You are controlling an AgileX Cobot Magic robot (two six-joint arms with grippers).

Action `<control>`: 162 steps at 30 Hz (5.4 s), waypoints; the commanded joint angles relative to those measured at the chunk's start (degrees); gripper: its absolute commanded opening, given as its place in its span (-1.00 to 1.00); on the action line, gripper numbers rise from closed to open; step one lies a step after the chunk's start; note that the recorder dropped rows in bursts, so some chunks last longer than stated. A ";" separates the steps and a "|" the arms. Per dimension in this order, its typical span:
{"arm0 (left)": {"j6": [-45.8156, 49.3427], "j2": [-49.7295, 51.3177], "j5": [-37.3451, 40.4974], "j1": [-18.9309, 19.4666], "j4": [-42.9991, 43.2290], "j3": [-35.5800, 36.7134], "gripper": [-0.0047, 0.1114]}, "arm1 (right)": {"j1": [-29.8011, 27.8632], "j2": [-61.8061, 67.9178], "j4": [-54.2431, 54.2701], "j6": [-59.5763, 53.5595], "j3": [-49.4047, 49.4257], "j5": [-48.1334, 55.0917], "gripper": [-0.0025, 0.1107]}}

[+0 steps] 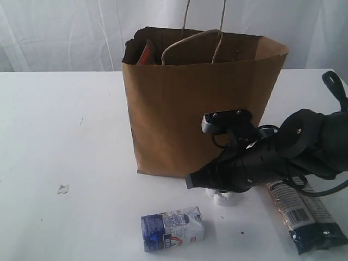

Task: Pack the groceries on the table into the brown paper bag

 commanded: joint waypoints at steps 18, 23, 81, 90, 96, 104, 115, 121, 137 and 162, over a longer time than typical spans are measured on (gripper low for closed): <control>-0.19 -0.24 -0.17 0.21 0.48 0.41 -0.92 | 0.04 4.68 -1.71 -13.52 -0.92 -5.55 -0.29; -0.19 -0.24 -0.17 0.21 0.48 0.41 -0.92 | 0.04 6.78 -1.71 -13.52 -0.92 -5.26 -0.30; -0.19 -0.24 -0.17 0.10 0.49 0.41 -0.92 | 0.04 9.95 -1.17 3.49 -5.47 0.10 -0.52; -0.19 -0.24 -0.17 0.10 0.49 0.41 -0.92 | 0.04 10.07 -1.17 3.49 -5.47 7.23 -0.96; -0.19 -0.24 -0.17 0.10 0.49 0.41 -0.92 | 0.04 10.07 -1.17 3.49 -5.47 11.12 -0.96; -0.19 -0.24 -0.17 0.10 0.49 0.41 -0.92 | 0.04 4.70 -0.90 6.12 -6.62 12.10 -0.96; -0.19 -0.24 -0.17 0.10 0.49 0.41 -0.92 | 1.60 -8.81 1.47 6.36 -12.87 18.60 -0.96; -0.19 -0.24 -0.17 0.10 0.49 0.41 -0.92 | 8.88 -13.90 4.47 7.07 -19.20 24.78 -0.96; -0.19 -0.24 -0.17 0.10 0.49 0.41 -0.92 | 11.49 -11.13 3.59 -7.08 -32.47 -17.66 -0.96; -0.19 -0.24 -0.17 0.10 0.49 0.41 -0.92 | 4.39 -12.49 -4.77 -19.50 -29.28 -1.49 -0.67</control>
